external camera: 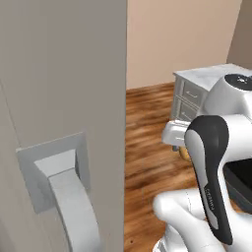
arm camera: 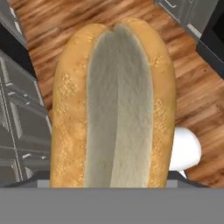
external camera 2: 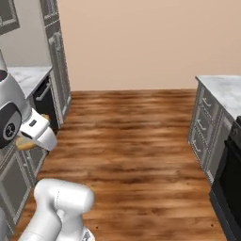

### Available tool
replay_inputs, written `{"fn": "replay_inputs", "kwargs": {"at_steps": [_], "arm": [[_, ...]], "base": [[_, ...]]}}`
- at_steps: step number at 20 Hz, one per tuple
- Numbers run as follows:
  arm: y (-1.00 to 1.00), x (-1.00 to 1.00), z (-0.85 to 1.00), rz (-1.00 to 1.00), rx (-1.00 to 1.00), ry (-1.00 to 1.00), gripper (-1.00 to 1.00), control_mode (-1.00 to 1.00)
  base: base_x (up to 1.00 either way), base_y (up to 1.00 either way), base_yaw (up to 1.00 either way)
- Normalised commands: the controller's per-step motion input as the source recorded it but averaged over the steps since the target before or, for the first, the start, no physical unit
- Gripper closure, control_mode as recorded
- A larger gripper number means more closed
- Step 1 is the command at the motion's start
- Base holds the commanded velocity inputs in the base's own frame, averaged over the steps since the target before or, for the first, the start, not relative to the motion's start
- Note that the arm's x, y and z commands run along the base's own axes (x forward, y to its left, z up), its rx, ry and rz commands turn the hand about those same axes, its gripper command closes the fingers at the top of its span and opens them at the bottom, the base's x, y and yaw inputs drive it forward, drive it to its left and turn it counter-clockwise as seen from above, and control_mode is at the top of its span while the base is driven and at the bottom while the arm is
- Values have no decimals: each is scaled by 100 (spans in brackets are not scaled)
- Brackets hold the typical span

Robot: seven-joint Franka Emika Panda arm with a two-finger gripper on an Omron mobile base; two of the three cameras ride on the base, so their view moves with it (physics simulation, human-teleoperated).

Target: Move the hot dog bun to the plate on the dining table and place the condiment next to that plate. Then navigate to the fridge and take the sausage and place it on the plate as well.

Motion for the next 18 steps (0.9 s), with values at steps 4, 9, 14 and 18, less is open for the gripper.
{"fn": "replay_inputs", "kwargs": {"at_steps": [4,9,14,18], "arm": [[0,0,0,0,0,0,100,100],[0,0,0,0,0,0,100,100],[0,0,0,0,0,0,100,100],[0,0,0,0,0,0,100,100]], "base": [[-36,-70,-41],[-28,-69,-38],[62,-13,-37],[100,16,-30]]}}
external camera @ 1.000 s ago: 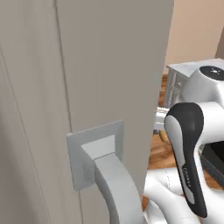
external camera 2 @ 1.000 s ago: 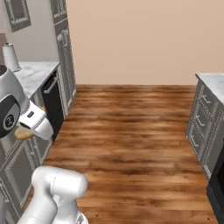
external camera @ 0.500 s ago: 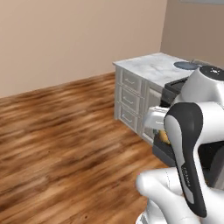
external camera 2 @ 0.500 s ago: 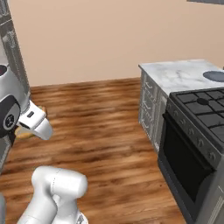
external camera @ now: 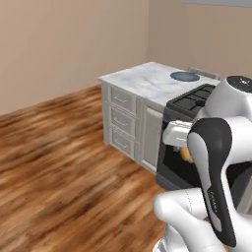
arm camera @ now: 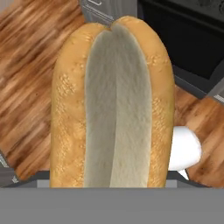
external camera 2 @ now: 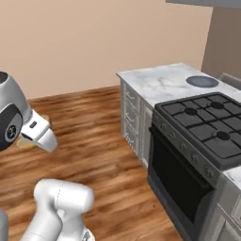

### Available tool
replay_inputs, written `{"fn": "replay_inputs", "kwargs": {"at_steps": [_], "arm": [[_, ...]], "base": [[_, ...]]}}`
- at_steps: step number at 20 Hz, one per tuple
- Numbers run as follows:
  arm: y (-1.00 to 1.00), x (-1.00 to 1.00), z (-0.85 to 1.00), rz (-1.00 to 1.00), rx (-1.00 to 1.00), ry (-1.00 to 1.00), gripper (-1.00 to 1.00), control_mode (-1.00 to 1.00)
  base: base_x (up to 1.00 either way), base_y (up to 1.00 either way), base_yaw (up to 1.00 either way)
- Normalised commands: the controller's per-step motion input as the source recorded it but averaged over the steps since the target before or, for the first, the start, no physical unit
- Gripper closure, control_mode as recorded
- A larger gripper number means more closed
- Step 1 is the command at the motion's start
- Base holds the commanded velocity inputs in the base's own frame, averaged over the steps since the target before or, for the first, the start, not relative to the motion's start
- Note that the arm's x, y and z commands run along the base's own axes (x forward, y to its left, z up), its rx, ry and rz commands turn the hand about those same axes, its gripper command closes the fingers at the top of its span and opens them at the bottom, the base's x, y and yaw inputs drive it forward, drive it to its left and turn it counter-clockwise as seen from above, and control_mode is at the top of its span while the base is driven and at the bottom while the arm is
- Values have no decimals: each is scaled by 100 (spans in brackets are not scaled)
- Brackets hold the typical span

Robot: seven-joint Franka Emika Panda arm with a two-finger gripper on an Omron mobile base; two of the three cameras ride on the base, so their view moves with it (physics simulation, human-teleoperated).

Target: Move the hot dog bun to the plate on the dining table and place the condiment next to that plate. Then navigate to the fridge and take the sausage and place it on the plate as well.

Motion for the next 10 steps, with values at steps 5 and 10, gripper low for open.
{"fn": "replay_inputs", "kwargs": {"at_steps": [5,10], "arm": [[0,0,0,0,0,0,100,100],[0,0,0,0,0,0,100,100]], "base": [[100,29,-29],[100,32,-33]]}}
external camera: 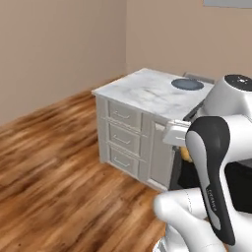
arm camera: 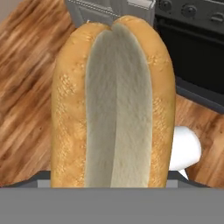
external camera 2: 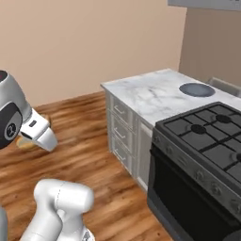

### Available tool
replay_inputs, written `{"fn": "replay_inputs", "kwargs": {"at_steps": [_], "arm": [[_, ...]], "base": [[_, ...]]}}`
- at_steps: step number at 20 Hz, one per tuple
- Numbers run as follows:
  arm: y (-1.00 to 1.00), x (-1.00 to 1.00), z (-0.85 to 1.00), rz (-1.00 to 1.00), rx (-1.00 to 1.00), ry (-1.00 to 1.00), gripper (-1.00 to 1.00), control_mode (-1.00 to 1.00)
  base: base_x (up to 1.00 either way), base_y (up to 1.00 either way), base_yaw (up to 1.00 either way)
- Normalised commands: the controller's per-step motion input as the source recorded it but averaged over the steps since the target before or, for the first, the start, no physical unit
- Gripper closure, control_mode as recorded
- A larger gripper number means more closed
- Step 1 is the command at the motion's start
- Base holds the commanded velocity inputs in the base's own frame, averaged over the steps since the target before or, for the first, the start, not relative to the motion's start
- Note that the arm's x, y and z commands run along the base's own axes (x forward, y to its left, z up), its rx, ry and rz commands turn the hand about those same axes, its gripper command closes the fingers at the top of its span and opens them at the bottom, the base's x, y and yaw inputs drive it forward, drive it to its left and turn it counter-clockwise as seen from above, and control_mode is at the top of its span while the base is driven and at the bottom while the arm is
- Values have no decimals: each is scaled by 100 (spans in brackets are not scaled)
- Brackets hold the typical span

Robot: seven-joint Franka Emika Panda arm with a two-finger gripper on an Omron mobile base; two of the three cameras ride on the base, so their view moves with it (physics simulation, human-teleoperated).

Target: Move the hot dog bun to the plate on the dining table and place the condiment next to that plate. Then navigate to the fridge and take the sausage and place it on the plate as well.

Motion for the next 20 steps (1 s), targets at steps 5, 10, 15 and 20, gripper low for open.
{"fn": "replay_inputs", "kwargs": {"at_steps": [5,10,15,20], "arm": [[0,0,0,0,0,0,100,100],[0,0,0,0,0,0,100,100],[0,0,0,0,0,0,100,100],[0,0,0,0,0,0,100,100]], "base": [[100,35,-32],[100,35,-32],[100,49,-30],[100,68,-29]]}}
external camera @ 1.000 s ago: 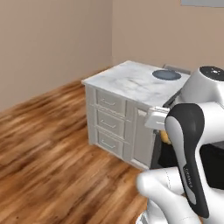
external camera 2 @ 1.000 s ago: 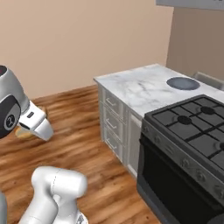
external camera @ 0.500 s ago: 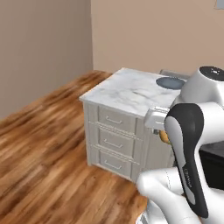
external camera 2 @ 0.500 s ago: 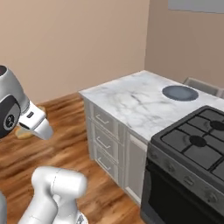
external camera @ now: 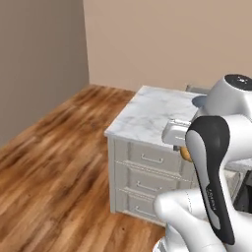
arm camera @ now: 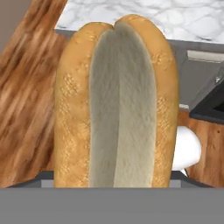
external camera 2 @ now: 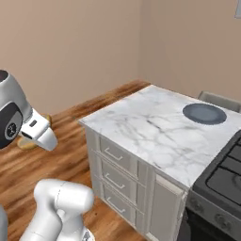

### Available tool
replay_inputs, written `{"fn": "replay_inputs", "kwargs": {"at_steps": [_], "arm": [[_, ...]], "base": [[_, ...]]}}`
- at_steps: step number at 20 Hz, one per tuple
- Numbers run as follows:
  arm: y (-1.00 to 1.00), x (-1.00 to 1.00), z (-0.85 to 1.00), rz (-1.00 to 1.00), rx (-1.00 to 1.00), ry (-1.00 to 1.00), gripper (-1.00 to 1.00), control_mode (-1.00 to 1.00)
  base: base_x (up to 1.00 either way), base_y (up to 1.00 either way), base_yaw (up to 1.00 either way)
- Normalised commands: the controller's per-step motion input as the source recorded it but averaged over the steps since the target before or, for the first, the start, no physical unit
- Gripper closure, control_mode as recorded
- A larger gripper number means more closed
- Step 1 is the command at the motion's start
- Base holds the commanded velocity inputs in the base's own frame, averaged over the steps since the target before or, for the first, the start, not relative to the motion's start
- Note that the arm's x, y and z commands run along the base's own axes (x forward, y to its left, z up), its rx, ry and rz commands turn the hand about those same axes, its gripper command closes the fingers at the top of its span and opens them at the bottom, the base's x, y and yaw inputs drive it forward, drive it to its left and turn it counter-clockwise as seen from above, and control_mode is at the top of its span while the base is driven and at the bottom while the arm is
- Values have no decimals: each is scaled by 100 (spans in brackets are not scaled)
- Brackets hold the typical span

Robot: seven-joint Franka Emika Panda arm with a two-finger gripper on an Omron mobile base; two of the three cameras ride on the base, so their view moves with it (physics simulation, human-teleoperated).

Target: Move the hot dog bun to the plate on the dining table and place the condiment next to that plate. Then navigate to the fridge and take the sausage and place it on the plate as well.

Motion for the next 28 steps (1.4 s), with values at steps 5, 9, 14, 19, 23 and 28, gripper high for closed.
{"fn": "replay_inputs", "kwargs": {"at_steps": [5,9,14,19,23,28], "arm": [[0,0,0,0,0,0,100,100],[0,0,0,0,0,0,100,100],[0,0,0,0,0,0,100,100],[0,0,0,0,0,0,100,100],[0,0,0,0,0,0,100,100],[0,0,0,0,0,0,100,100]], "base": [[100,83,-31],[95,95,-38],[85,100,-41],[77,100,-41],[70,100,-41],[72,100,-42]]}}
